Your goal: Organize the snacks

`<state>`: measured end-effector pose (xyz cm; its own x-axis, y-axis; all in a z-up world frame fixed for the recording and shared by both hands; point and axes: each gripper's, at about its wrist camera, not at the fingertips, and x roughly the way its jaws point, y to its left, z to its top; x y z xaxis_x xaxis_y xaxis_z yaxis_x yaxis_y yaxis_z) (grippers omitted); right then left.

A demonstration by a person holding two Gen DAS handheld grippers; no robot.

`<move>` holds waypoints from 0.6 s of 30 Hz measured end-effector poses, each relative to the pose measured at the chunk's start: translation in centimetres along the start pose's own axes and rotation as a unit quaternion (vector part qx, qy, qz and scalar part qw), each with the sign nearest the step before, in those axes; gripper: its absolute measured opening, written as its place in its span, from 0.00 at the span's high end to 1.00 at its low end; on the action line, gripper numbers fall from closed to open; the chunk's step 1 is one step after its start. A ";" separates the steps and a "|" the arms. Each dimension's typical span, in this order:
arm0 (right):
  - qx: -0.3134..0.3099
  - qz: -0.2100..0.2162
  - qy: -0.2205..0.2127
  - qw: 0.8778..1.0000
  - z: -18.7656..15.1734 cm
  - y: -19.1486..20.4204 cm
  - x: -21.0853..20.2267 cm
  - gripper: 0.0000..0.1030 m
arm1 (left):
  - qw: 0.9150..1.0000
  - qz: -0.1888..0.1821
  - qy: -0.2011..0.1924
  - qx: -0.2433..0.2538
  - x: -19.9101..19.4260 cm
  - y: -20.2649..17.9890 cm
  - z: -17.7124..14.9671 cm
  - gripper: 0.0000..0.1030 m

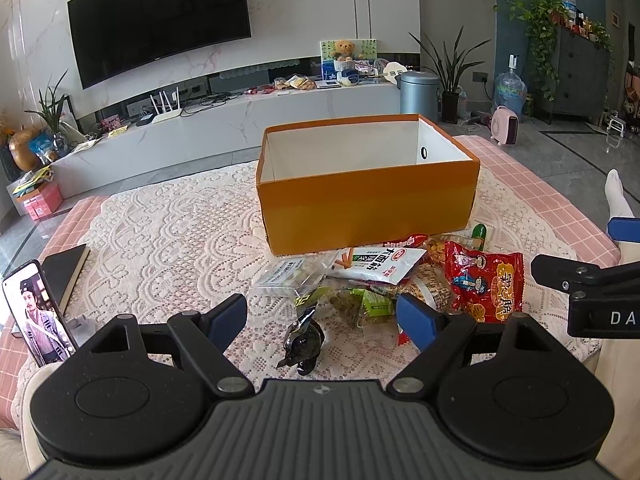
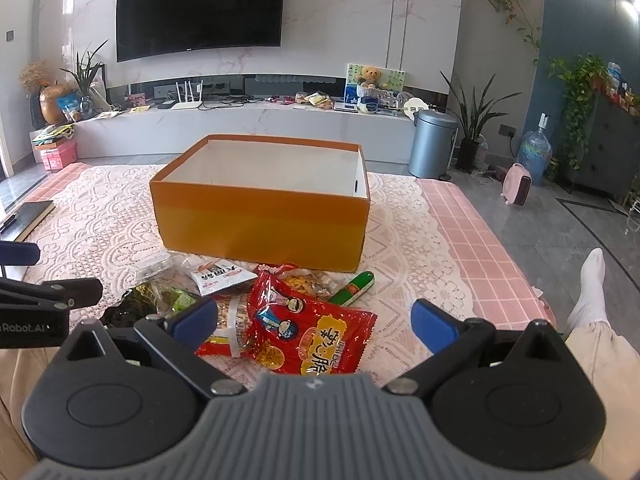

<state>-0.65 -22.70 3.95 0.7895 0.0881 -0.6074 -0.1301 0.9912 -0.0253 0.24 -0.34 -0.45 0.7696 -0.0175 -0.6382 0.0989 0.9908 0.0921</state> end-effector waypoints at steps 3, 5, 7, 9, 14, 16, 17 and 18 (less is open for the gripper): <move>0.001 -0.001 0.002 1.000 0.0 0.0 0.1 0.03 | 1.000 0.000 0.000 0.001 0.0 0.0 0.0 0.04; 0.001 -0.001 0.003 1.000 0.0 0.1 0.1 0.03 | 1.000 0.000 0.000 0.001 0.0 0.0 0.0 0.04; 0.001 -0.001 0.004 1.000 0.0 0.0 0.2 0.03 | 1.000 0.000 0.000 0.000 0.0 0.0 0.0 0.04; 0.002 -0.002 0.004 1.000 0.0 0.0 0.3 0.03 | 1.000 0.000 0.000 0.000 0.0 0.0 0.0 0.04; 0.004 -0.003 0.008 1.000 -0.1 -0.1 0.5 0.03 | 1.000 0.000 0.000 0.000 0.0 0.0 0.0 0.04; 0.005 -0.003 0.009 1.000 -0.1 -0.1 0.6 0.03 | 1.000 0.000 0.000 0.000 0.0 0.0 -0.1 0.04; 0.005 -0.003 0.010 1.000 -0.1 -0.1 0.6 0.03 | 1.000 0.000 0.000 0.000 0.0 -0.1 -0.1 0.04; 0.005 -0.003 0.011 1.000 -0.1 -0.1 0.6 0.03 | 1.000 -0.001 0.000 0.000 0.0 0.0 -0.1 0.04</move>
<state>-0.20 -22.80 3.46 0.7771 0.0794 -0.6244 -0.1183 0.9928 -0.0209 0.20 -0.35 -0.51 0.7691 -0.0185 -0.6388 0.1002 0.9907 0.0920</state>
